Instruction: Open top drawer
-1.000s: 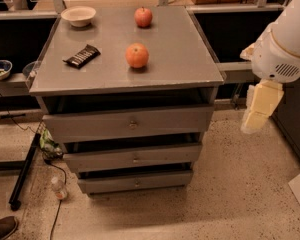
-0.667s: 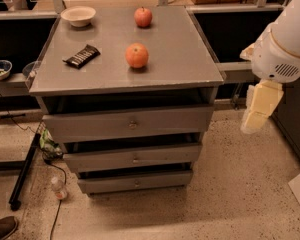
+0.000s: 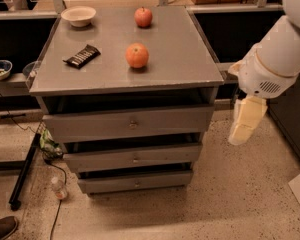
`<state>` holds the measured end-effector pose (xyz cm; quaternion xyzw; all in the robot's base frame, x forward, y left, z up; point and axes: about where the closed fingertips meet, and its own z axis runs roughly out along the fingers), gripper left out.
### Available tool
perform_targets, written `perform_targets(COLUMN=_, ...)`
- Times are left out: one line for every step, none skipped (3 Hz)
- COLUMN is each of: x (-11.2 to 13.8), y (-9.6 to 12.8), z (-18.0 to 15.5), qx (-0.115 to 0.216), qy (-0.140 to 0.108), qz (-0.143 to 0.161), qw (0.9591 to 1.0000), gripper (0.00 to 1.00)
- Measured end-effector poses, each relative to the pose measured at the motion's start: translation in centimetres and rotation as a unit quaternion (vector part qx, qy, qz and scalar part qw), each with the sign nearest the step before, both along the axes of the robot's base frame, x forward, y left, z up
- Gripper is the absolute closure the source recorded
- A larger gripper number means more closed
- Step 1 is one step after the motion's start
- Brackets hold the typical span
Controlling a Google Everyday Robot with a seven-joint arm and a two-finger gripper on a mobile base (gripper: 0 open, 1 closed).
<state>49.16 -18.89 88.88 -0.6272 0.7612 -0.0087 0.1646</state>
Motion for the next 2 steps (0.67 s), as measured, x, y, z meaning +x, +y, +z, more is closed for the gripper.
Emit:
perform_targets(x=0.9, y=1.5, z=-2.8, qx=0.013, qy=0.012, qz=0.011, qw=0.9998, gripper=0.00)
perform_targets(x=1.8, y=2.6, z=-4.8, qx=0.020, qy=0.026, qz=0.018, qw=0.9993, gripper=0.00)
